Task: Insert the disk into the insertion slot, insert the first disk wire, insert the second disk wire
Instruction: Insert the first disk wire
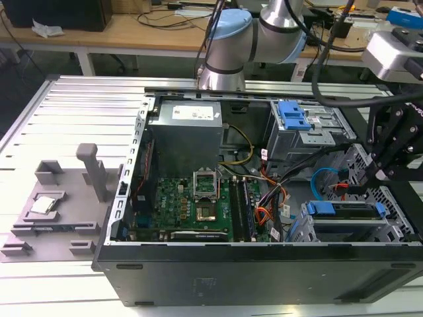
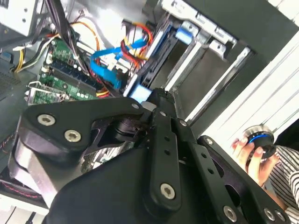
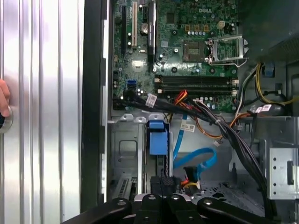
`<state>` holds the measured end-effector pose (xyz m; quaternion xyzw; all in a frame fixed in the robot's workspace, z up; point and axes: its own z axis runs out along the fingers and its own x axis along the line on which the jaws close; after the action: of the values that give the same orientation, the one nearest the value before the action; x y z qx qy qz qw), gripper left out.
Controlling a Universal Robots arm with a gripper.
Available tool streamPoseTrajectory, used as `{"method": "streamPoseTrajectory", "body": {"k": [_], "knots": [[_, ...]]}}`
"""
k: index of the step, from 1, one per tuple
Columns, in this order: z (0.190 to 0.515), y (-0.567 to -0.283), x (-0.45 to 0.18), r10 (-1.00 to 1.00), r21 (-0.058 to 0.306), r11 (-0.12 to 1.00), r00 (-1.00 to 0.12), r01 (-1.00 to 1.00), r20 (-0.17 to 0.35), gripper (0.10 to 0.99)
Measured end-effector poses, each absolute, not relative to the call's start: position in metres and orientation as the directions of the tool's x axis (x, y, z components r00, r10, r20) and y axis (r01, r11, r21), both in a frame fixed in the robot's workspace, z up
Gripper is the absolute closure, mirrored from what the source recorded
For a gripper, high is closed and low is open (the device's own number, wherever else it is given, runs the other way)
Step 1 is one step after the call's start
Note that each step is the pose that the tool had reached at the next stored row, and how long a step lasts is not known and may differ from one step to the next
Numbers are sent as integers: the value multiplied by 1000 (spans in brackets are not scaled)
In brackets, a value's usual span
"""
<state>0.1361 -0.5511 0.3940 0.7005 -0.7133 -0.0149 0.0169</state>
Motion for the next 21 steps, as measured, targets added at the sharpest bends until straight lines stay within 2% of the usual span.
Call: {"method": "streamPoseTrajectory", "body": {"k": [12,13,14,16,21], "knots": [[377,-539,151,-1000,49,18,-18,-999,3,980],[377,-539,151,-1000,49,18,-18,-999,3,918],[377,-539,151,-1000,49,18,-18,-999,3,918],[377,-539,151,-1000,49,18,-18,-999,3,784],[372,-535,151,-999,49,35,-35,-998,3,784]]}}
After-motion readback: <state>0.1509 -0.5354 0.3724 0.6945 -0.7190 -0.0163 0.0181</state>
